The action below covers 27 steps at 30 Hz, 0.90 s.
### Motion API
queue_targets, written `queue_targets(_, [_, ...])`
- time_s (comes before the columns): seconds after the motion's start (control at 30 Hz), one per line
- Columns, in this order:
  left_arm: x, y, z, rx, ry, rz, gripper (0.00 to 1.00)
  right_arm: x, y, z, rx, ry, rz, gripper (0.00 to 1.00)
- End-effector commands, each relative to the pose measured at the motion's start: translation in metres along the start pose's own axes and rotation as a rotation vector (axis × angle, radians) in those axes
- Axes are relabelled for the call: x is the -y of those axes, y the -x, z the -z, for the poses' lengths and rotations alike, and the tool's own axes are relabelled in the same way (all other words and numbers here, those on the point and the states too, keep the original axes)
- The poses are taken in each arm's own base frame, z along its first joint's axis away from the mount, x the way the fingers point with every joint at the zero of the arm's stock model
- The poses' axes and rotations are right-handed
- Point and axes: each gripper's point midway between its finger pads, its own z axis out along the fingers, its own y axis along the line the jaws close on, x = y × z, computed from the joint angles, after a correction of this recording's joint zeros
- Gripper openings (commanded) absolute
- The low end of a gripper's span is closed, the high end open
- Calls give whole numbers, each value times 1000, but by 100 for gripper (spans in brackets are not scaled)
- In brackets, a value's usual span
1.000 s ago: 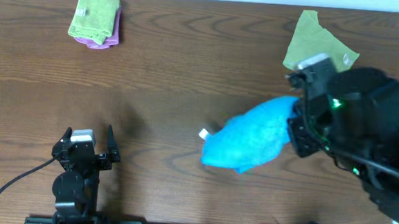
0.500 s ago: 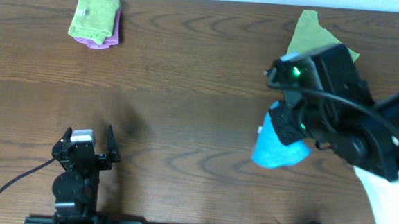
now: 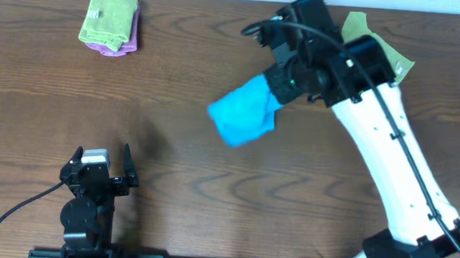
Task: Fold the cloth
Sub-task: 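Lift the blue cloth off the green cloth with the right gripper, then drag the blue cloth toward table center and release it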
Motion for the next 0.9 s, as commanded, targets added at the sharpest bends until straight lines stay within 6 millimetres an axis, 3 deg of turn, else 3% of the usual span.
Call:
queue_targets(0.0, [0,-15,-3,-36,4,0,95,18,3,9,34,-27,-43,1])
queue_targets(0.03, [0,-15,-3,-36,4,-1,95,22,4,9,38,-38,-48,13])
queue_targets(0.1, [0,-15,-3,-36,4,-1,96,38,5,7,41,-104,-69,99])
queue_targets(0.23, [0,-15,-3,-36,4,-1,95,57,2,8,29,-192,-113,99])
queue_targets(0.53, [0,-15,-3,-36,4,-1,96,39,-22,-2,-70,-107,-113,99])
queue_targets(0.67, [0,-15,-3,-36,4,-1,95,22,-41,-25,-141,-19,-84,99])
queue_targets(0.87, [0,-15,-3,-36,4,-1,96,-13,-93,-69,-310,119,-22,97])
